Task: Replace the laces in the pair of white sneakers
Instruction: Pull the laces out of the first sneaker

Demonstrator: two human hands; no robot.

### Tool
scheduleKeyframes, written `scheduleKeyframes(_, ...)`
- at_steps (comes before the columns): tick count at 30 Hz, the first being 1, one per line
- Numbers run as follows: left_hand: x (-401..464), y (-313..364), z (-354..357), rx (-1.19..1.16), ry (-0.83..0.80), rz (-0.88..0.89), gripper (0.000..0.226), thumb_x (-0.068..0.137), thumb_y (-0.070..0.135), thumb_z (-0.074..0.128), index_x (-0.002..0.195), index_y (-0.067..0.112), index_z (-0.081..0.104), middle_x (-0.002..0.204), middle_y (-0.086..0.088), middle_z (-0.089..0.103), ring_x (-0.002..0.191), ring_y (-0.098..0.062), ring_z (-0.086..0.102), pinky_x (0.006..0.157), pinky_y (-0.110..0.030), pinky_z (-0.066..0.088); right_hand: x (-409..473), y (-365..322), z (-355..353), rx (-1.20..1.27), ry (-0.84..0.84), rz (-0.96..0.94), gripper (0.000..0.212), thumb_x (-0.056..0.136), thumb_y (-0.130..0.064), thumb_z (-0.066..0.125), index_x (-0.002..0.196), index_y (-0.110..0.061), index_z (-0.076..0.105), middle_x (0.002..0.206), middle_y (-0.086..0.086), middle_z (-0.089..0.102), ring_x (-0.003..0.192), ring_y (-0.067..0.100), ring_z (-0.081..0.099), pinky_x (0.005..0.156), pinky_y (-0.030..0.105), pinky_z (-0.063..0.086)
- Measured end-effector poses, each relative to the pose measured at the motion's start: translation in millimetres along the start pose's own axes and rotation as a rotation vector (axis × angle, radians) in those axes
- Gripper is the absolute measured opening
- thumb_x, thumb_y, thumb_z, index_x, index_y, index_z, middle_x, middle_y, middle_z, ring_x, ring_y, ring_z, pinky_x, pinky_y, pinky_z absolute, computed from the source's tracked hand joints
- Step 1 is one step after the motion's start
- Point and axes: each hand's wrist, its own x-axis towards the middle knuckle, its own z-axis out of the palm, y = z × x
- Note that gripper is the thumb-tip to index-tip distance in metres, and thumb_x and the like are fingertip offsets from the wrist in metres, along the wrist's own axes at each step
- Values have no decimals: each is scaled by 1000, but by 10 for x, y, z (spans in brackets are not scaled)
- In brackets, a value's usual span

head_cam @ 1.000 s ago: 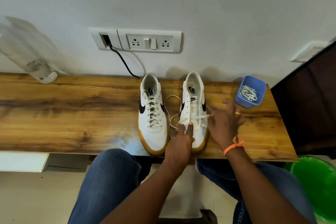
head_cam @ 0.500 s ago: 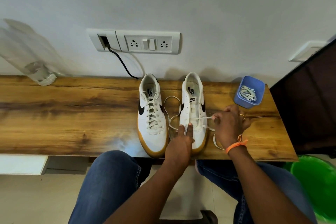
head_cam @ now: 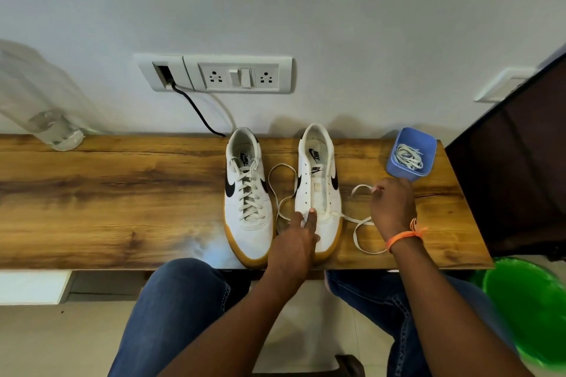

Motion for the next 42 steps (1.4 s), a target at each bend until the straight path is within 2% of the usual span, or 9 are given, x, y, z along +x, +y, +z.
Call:
scheduleKeyframes(6, 125, -7, -232, 83, 259, 138, 27, 96, 23, 58, 120, 12, 63, 124, -13, 52, 107, -30, 57, 73, -37, 58, -60, -90, -55, 180, -225, -143, 29, 91, -14, 63, 119, -12, 65, 120, 10, 59, 109, 23, 56, 81, 23, 37)
scheduleKeyframes(9, 336, -14, -297, 57, 215, 181, 21, 102, 27, 47, 109, 13, 61, 102, -8, 57, 87, -28, 61, 67, -39, 55, -101, -80, -39, 282, -230, -171, 13, 91, -13, 63, 96, -13, 74, 94, -3, 70, 88, 12, 62, 70, 14, 41)
scheduleKeyframes(13, 513, -57, -143, -62, 209, 168, 25, 97, 22, 52, 77, 13, 65, 85, -10, 64, 78, -28, 63, 63, -31, 41, -95, -270, 245, 215, -280, -132, 30, 90, -36, 64, 69, -16, 67, 65, -2, 64, 65, 17, 61, 61, 31, 48)
scheduleKeyframes(18, 627, -24, -82, -247, 199, 173, 32, 89, 18, 42, 75, 5, 68, 68, -11, 64, 62, -26, 59, 56, -34, 44, -49, -453, 403, 54, -228, -138, 27, 85, -42, 69, 76, -17, 64, 73, -1, 66, 70, 18, 62, 59, 29, 44)
scheduleKeyframes(21, 699, -28, -165, -246, 16, 89, 35, 92, 16, 48, 57, 14, 45, 60, -1, 47, 62, -20, 48, 57, -29, 33, -45, -435, 403, 19, -241, -188, 19, 86, -28, 68, 78, -11, 65, 77, 7, 68, 73, 25, 64, 61, 34, 51)
scheduleKeyframes(27, 763, -228, -604, -360, -374, 54, 22, 95, 19, 51, 92, 4, 67, 95, -7, 65, 88, -20, 59, 81, -34, 51, -4, -382, 373, 103, -302, -250, 15, 91, -15, 62, 82, -3, 66, 81, 12, 68, 77, 26, 63, 65, 32, 47)
scheduleKeyframes(35, 636, -35, -343, 47, 52, 249, 26, 95, 33, 55, 107, 12, 64, 99, -8, 67, 87, -27, 65, 69, -36, 51, 62, -355, 371, 182, -312, -220, 9, 83, -10, 68, 75, -8, 69, 73, 5, 68, 69, 18, 64, 69, 38, 55)
scheduleKeyframes(38, 679, -94, -287, 111, 43, 217, 22, 95, 20, 47, 102, 12, 66, 96, -7, 67, 83, -28, 65, 67, -35, 51, 68, -349, 376, 180, -324, -232, 10, 84, -13, 70, 76, -8, 68, 75, 5, 68, 71, 18, 64, 67, 33, 53)
scheduleKeyframes(42, 784, -128, -491, -216, -178, 3, 20, 94, 13, 54, 95, 9, 73, 96, -5, 70, 85, -18, 65, 79, -32, 56, 78, -332, 399, 203, -348, -218, 12, 84, -17, 73, 78, -9, 66, 74, 4, 68, 70, 18, 65, 68, 37, 55)
